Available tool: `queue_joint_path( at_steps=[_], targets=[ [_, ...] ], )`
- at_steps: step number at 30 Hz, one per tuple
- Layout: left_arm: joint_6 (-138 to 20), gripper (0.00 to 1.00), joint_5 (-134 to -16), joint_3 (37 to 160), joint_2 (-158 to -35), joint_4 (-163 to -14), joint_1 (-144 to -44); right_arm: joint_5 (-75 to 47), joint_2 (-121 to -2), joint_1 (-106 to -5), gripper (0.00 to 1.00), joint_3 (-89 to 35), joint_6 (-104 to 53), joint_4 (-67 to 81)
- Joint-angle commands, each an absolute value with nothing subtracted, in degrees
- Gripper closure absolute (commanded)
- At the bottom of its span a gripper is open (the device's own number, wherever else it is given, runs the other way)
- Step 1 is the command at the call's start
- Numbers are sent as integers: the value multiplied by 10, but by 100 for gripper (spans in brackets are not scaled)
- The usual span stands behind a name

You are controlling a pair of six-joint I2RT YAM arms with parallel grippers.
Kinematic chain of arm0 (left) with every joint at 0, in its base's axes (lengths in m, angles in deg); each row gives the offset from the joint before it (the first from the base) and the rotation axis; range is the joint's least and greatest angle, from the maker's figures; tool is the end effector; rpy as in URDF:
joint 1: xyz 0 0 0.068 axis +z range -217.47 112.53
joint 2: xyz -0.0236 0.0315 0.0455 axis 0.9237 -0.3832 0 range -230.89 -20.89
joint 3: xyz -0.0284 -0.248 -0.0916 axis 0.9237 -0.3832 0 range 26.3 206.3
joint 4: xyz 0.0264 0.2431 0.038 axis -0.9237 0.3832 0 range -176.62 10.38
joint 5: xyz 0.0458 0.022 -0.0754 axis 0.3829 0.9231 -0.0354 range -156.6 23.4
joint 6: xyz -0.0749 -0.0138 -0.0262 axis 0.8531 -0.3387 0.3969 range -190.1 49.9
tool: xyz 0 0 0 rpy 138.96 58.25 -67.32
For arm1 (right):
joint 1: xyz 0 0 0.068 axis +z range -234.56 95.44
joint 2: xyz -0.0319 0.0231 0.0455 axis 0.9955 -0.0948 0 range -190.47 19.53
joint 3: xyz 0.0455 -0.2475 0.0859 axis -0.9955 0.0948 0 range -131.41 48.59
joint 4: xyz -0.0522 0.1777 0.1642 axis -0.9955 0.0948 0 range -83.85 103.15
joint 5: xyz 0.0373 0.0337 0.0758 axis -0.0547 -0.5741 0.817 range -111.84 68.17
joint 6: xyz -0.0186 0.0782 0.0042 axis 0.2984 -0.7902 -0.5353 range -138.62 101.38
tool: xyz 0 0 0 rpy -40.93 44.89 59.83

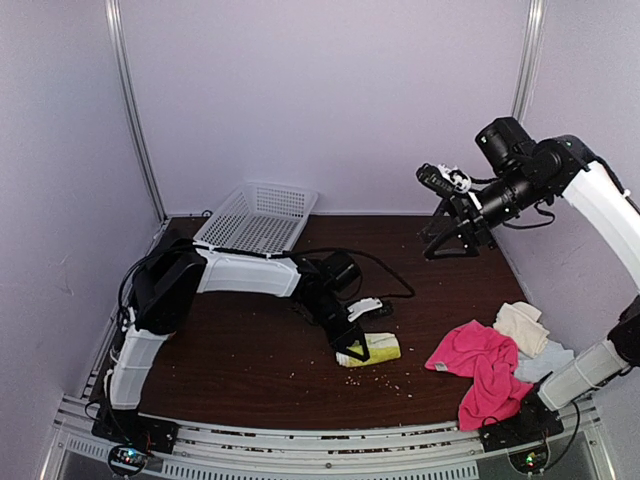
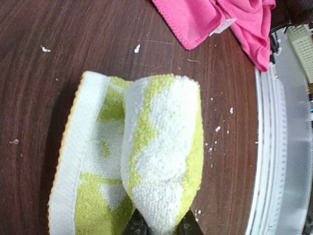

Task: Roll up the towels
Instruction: Roll the towel at the center of the board.

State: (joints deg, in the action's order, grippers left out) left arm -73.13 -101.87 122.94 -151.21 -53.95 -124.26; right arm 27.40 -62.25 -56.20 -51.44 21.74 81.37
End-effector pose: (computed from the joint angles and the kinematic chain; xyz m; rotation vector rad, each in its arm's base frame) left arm 0.2201 -0.4098 0.1118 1.5898 2.3823 -1.0808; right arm 0.1933 0.1643 0.3967 -1.5663 1.7335 0.9832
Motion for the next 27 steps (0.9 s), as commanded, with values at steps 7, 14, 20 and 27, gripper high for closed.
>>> queue_joint_path(
  at_steps=[7,14,20,27],
  targets=[
    [-663,88,-1171,1313,-1628,-403,-1216,65,-590,-373,58,-257,231,698],
    [-650,88,-1169,1315,-1632,-400,-1212,-111,-619,-302,52,-124,168,492],
    [-652,88,-1161,1310,-1630,-400,-1211,-152,-684,-299,43,-85,171,384],
    [-657,87,-1160,1311,-1632,-400,-1210,-151,-752,-295,44,-70,190,335]
  ],
)
